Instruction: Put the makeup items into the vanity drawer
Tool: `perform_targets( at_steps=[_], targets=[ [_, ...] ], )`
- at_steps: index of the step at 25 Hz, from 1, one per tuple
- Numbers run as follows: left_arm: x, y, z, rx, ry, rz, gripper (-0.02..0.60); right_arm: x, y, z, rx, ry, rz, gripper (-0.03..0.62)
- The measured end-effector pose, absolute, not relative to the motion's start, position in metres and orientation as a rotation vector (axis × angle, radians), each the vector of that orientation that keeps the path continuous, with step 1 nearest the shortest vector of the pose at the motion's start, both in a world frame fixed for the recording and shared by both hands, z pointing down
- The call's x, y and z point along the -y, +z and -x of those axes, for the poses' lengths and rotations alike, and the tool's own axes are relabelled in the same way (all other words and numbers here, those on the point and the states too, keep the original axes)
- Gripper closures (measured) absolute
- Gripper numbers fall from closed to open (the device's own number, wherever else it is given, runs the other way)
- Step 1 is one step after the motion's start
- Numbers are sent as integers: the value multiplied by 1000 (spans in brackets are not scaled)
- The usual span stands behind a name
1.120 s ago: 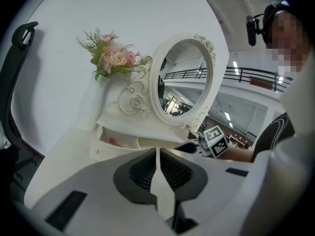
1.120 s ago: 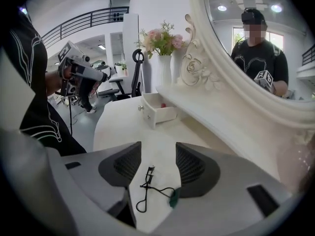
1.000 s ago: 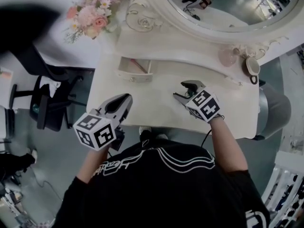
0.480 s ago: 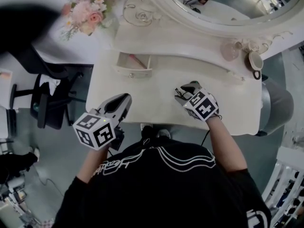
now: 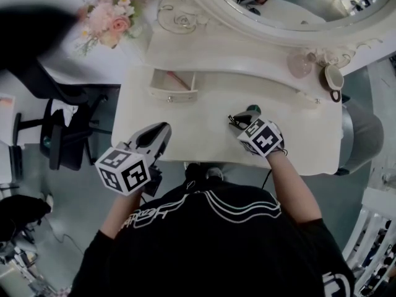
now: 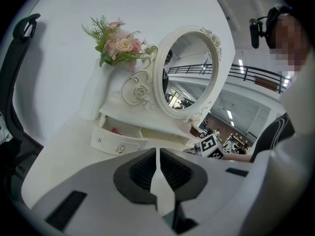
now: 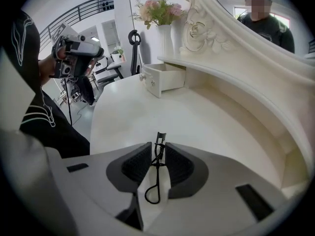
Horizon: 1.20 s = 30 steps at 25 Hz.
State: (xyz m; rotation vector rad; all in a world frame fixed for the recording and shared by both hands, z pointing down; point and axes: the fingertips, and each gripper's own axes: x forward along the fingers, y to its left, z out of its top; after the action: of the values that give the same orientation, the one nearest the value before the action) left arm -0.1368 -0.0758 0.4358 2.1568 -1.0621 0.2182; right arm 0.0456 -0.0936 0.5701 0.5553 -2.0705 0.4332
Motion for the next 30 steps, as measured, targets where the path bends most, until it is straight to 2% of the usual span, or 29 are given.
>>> perform_targets(
  at_steps=[20, 30],
  targets=[
    [111, 436, 147, 1033, 202, -2168, 538, 104, 556, -37, 2067, 481, -589, 543],
    [131, 435, 173, 1053, 175, -2166, 538, 132, 516, 0, 2142, 410, -591, 543]
  ],
)
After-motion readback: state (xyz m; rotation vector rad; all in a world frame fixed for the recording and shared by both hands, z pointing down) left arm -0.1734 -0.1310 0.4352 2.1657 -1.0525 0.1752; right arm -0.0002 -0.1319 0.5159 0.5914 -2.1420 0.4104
